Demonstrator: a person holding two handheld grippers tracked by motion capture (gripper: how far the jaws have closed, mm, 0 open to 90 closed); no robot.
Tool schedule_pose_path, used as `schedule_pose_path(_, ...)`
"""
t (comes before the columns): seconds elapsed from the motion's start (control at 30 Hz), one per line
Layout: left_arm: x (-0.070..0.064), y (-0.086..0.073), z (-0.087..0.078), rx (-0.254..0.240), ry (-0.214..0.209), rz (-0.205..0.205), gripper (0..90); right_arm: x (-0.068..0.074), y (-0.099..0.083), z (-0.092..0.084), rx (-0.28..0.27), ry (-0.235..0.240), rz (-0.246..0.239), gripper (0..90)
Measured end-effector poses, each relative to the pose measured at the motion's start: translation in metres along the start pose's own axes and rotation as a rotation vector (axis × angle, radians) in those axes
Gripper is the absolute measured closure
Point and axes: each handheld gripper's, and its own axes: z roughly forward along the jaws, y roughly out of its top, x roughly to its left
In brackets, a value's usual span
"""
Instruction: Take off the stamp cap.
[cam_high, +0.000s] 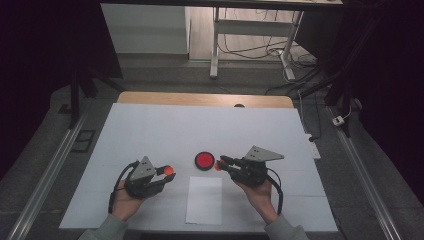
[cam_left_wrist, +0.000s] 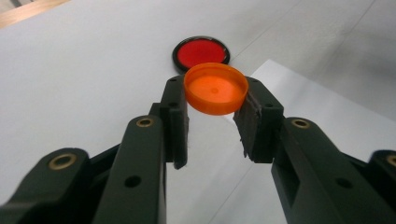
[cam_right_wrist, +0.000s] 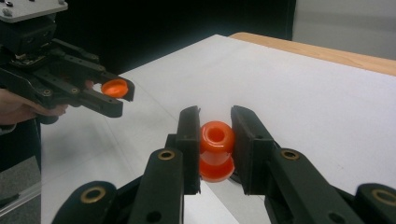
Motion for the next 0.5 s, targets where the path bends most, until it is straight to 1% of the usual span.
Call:
schedule_pose_path(0.1,0.005,-0.005,-0.006,-0.003,0.014,-0.02,65.5,0.0,0.0,0.0,0.0,-0.002,-0.001,73.2)
schedule_pose_path(0.27,0.011,-0.013,-0.018,-0.012,0.032,-0.038,65.4,-0.001,0.0,0.0,0.001,-0.004,-0.003,73.2)
schedule_pose_path(0.4,0.018,-0.024,-0.027,-0.011,0.045,-0.067,65.4,-0.001,0.0,0.0,0.002,-0.004,-0.002,73.2)
schedule_pose_path(0.5,0.021,-0.034,-0.032,-0.005,0.049,-0.085,65.5,-0.002,-0.001,0.002,0.004,-0.001,0.004,73.2)
